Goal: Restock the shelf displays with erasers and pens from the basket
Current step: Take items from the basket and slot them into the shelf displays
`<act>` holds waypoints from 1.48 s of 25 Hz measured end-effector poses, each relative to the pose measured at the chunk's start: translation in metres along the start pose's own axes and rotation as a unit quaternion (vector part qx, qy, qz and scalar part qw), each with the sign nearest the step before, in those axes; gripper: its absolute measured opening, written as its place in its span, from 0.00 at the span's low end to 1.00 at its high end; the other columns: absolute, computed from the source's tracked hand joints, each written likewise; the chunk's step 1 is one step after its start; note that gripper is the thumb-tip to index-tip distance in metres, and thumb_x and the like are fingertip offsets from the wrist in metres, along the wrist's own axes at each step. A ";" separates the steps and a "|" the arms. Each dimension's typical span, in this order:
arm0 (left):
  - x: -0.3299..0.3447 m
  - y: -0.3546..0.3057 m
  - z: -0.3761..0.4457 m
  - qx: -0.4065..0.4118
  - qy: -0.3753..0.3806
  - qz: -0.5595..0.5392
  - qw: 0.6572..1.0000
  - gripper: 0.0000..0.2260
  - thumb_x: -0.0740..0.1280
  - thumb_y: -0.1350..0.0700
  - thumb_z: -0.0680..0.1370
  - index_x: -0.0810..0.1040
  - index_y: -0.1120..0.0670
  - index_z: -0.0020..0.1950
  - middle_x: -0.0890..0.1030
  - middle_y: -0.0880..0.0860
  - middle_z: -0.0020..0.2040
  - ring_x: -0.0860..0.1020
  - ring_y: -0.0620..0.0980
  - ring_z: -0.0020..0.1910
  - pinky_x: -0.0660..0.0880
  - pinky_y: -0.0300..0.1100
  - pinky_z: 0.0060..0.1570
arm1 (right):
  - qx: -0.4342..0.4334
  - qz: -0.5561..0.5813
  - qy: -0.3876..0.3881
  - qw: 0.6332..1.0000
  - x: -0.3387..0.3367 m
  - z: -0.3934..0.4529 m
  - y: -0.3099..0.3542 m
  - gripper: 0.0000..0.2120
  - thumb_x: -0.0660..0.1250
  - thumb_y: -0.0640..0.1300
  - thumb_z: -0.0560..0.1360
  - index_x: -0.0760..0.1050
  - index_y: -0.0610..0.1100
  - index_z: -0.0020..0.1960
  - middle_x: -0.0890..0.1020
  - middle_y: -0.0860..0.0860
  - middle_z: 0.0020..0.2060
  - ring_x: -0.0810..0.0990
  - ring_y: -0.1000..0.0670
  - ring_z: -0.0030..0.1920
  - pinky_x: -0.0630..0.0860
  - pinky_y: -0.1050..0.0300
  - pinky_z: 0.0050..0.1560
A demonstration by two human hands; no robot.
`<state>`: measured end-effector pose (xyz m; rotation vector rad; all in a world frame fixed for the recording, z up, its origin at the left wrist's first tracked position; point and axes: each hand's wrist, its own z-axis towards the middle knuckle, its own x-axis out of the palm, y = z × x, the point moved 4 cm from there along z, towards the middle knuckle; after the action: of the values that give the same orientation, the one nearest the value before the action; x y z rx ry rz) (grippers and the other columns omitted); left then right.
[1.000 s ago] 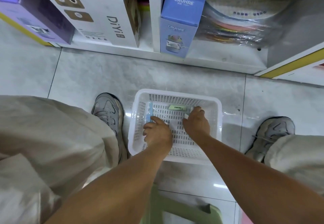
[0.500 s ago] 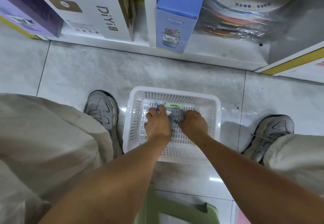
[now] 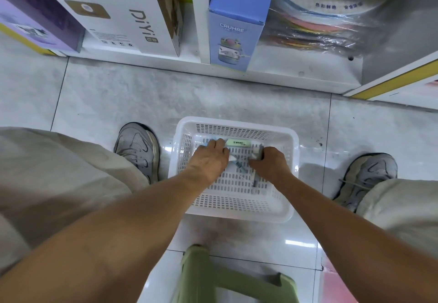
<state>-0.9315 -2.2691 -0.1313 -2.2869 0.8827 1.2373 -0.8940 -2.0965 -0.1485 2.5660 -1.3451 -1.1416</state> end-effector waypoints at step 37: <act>0.006 -0.009 -0.007 -0.132 0.208 -0.764 0.596 0.10 0.66 0.55 0.81 0.77 0.58 0.60 0.84 0.62 0.49 0.84 0.58 0.48 0.82 0.49 0.43 | -0.012 0.322 0.127 0.938 0.018 -0.038 0.013 0.03 0.74 0.36 0.73 0.83 0.37 0.46 0.86 0.43 0.37 0.85 0.48 0.35 0.80 0.59 0.36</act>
<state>-0.9185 -2.2684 -0.1324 -2.2656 -1.2156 -0.0392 -0.8737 -2.1290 -0.1273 1.9054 -1.8618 -0.6722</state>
